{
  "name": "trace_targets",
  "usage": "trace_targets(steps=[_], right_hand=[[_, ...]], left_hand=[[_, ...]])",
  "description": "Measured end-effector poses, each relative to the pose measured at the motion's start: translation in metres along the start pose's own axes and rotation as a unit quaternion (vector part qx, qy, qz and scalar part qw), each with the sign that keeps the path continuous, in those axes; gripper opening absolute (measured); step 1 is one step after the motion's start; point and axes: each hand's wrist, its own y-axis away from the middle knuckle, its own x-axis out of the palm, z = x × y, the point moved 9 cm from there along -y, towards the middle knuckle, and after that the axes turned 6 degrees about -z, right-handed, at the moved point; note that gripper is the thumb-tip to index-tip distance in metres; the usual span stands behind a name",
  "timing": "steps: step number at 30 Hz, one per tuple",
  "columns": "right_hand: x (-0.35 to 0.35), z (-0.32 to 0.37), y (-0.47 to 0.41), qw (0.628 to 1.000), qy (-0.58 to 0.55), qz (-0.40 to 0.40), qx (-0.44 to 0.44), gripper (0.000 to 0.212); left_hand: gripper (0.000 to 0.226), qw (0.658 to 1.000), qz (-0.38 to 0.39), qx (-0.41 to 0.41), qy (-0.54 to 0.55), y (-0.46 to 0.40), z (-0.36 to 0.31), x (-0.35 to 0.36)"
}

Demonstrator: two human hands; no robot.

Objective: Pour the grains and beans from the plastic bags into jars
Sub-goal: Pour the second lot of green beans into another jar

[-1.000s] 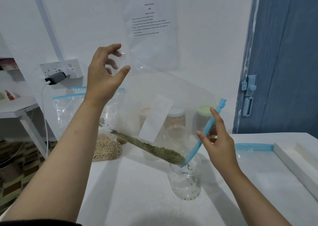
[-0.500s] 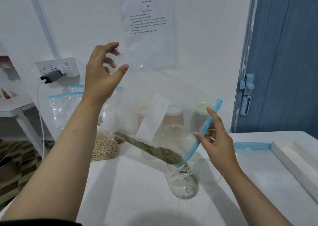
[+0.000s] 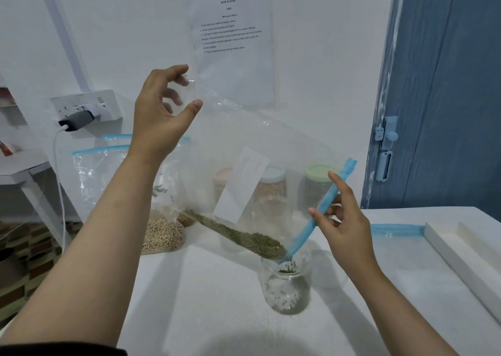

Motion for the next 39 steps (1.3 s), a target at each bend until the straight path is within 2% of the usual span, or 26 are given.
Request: trace_targets(steps=[16,20,24,26,29,33,39], right_hand=[[0.003,0.003,-0.001,1.000,-0.006,0.003,0.000,0.067],[0.003,0.001,-0.005,0.999,0.052,0.012,-0.007,0.068],[-0.001,0.017,-0.004,0.968,0.233,0.007,-0.089,0.054],[-0.002,0.028,-0.002,0.963,0.239,-0.012,-0.126,0.043],[0.007,0.058,-0.001,0.948,0.220,-0.022,-0.230,0.030],[0.031,0.098,-0.021,0.926,0.211,-0.024,-0.312,0.035],[0.062,0.122,-0.063,0.908,0.288,-0.006,-0.304,0.049]], left_hand=[[0.048,1.000,0.006,0.001,-0.003,-0.003,0.003,0.002],[0.049,1.000,0.005,-0.001,0.001,-0.003,0.006,0.002],[0.048,1.000,0.003,0.005,0.002,-0.001,0.003,0.004],[0.048,1.000,0.002,0.007,0.007,-0.001,0.002,0.005],[0.049,1.000,0.003,0.010,0.013,-0.001,0.001,0.006],[0.048,1.000,0.004,0.013,0.018,0.000,-0.001,0.006],[0.055,0.999,0.002,-0.003,0.034,0.001,-0.001,0.005]])
